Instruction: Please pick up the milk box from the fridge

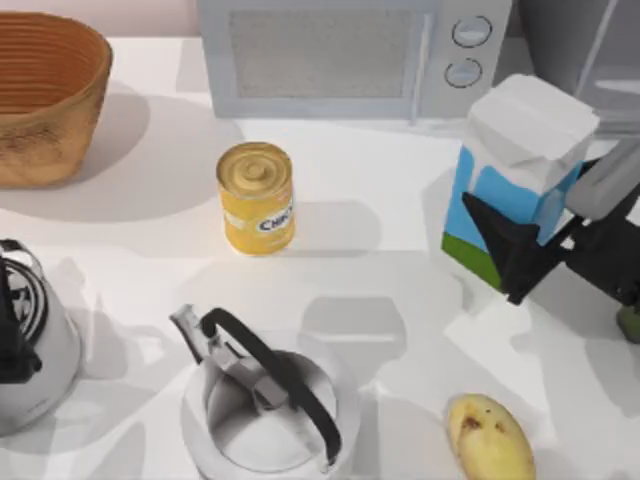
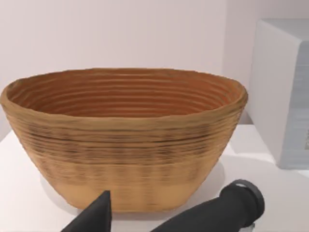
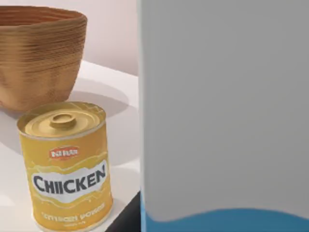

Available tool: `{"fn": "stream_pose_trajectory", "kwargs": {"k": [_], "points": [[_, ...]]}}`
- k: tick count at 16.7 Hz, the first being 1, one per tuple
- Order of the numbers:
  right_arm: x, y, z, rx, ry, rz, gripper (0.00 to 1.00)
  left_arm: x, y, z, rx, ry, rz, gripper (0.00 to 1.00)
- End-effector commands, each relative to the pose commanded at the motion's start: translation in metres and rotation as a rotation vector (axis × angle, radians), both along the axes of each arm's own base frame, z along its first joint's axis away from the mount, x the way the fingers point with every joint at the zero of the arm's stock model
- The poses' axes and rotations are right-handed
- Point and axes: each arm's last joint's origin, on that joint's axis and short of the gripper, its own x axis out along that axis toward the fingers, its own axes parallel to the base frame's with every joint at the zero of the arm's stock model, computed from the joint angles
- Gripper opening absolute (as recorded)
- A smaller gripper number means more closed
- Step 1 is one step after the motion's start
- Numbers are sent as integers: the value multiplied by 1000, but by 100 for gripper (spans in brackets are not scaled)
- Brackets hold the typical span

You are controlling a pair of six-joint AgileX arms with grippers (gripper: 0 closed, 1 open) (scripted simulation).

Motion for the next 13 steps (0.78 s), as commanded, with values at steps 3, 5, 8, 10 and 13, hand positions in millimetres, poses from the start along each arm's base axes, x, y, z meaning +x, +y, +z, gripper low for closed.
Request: {"fn": "stream_pose_trajectory", "kwargs": {"k": [3, 5, 8, 10, 13], "points": [[15, 15, -14, 1, -6, 1, 0, 0, 0, 0, 0, 0, 0, 100], [23, 22, -20, 5, -16, -1, 0, 0, 0, 0, 0, 0, 0, 100], [26, 23, -22, 6, -19, -4, 0, 0, 0, 0, 0, 0, 0, 100], [26, 23, -22, 6, -19, -4, 0, 0, 0, 0, 0, 0, 0, 100], [26, 23, -22, 6, -19, -4, 23, 0, 0, 0, 0, 0, 0, 100]]}}
